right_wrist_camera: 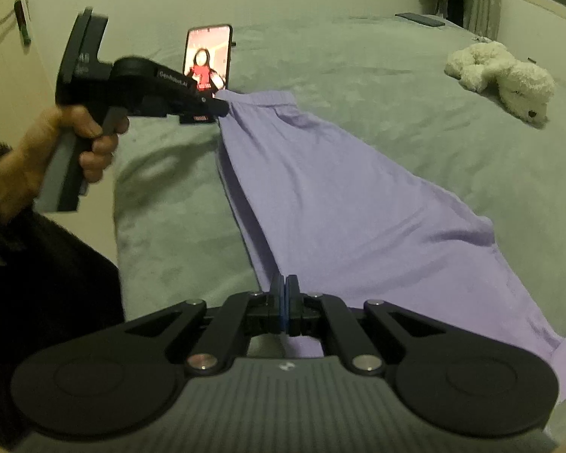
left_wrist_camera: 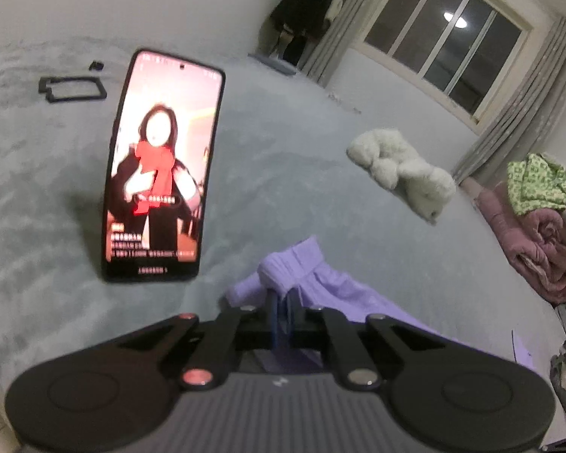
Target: Fold clothes
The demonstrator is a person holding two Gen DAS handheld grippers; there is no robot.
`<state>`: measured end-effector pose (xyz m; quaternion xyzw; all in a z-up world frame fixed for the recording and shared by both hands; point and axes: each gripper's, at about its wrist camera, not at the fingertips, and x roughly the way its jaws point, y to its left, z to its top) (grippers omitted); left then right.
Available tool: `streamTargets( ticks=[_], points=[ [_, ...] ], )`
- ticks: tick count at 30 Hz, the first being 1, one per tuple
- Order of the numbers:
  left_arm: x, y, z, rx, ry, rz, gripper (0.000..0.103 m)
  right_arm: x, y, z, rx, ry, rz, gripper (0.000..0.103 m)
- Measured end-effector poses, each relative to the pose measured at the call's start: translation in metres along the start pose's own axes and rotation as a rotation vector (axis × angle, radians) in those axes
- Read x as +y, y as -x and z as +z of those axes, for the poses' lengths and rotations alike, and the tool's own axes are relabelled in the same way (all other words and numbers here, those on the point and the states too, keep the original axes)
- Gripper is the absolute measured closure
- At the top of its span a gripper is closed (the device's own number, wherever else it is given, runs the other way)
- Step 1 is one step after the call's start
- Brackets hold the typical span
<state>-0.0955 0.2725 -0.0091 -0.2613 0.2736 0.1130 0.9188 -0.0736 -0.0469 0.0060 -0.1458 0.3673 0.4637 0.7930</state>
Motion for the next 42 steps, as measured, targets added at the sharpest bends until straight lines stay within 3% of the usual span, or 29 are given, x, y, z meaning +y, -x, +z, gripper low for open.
streamTargets(
  ticks=[6, 11, 13, 15, 17, 19, 21, 24, 32, 42],
  points=[
    [0.004, -0.019, -0.009, 0.065, -0.034, 0.096, 0.099, 0.004, -0.016, -0.006, 0.055, 0.01, 0.026, 0.103],
    [0.001, -0.021, -0.012, 0.07, -0.073, 0.112, 0.094, 0.002, -0.021, -0.009, 0.078, 0.005, 0.033, 0.101],
    [-0.002, -0.017, -0.012, 0.058, -0.09, 0.118, 0.083, -0.002, -0.015, -0.008, 0.061, -0.024, 0.033, 0.092],
    [-0.005, -0.01, -0.013, 0.028, -0.113, 0.139, 0.074, -0.01, -0.007, -0.008, 0.042, -0.061, 0.018, 0.089],
    [-0.009, -0.004, -0.013, -0.012, -0.139, 0.161, 0.071, -0.019, 0.0, -0.009, 0.026, -0.098, -0.013, 0.087],
    [-0.015, 0.003, -0.013, -0.054, -0.163, 0.175, 0.067, -0.029, 0.007, -0.01, 0.007, -0.134, -0.064, 0.07],
    [-0.022, 0.009, -0.013, -0.1, -0.187, 0.181, 0.065, -0.041, 0.014, -0.012, -0.014, -0.172, -0.127, 0.065],
    [-0.035, 0.014, -0.015, -0.131, -0.228, 0.14, 0.064, -0.063, 0.023, -0.015, -0.036, -0.239, -0.229, 0.065],
    [-0.078, 0.004, -0.033, -0.071, -0.356, -0.009, 0.063, -0.113, 0.036, -0.029, -0.063, -0.372, -0.479, 0.065],
    [-0.14, -0.012, -0.079, 0.067, -0.555, -0.281, 0.063, -0.156, 0.023, -0.035, -0.071, -0.428, -0.661, 0.065]
  ],
)
